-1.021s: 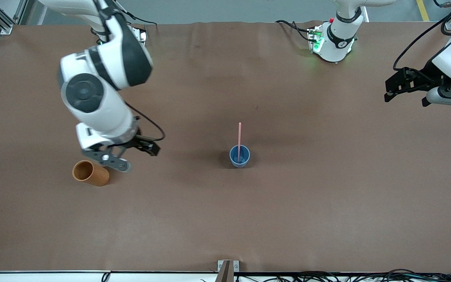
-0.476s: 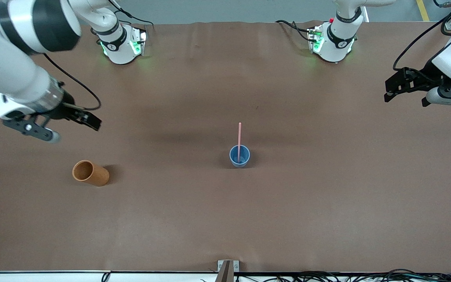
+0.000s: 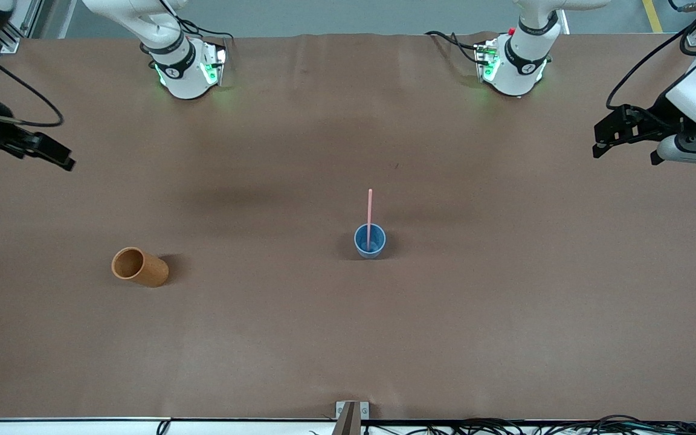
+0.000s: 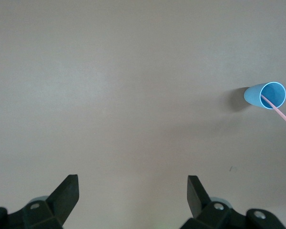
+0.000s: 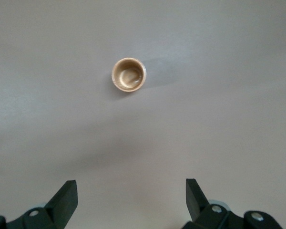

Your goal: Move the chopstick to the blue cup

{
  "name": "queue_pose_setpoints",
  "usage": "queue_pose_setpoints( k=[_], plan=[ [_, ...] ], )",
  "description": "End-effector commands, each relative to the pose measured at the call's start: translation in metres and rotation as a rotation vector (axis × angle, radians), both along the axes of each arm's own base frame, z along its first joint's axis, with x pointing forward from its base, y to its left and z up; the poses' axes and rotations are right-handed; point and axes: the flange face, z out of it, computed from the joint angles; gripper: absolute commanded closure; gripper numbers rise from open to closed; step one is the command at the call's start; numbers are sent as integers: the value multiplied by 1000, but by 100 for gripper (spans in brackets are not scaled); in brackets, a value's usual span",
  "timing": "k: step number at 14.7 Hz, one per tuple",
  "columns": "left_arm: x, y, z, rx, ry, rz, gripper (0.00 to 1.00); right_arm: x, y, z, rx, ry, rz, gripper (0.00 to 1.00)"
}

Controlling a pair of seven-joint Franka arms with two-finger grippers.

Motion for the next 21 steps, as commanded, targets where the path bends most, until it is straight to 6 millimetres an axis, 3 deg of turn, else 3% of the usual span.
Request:
queue_pose_setpoints(
  k=[1,3,5,10,21],
  plan=[
    [1,0,4,-18,-9,-19,0,-8,-14,45,-9,-50,53,0],
    [1,1,4,-17,-9,-14,0,-9,-16,70,-18,-91,55,0],
    [1,0,2,-18,-6,-16,0,-10,-13,82,-14,-117,61,0],
    [1,0,2,-19,-5,-15,0,-16,-3,71,-16,-43,138,0],
    [2,0,1,-16,-4,-16,0,2,-7,55,25,-29,124,0]
  ],
)
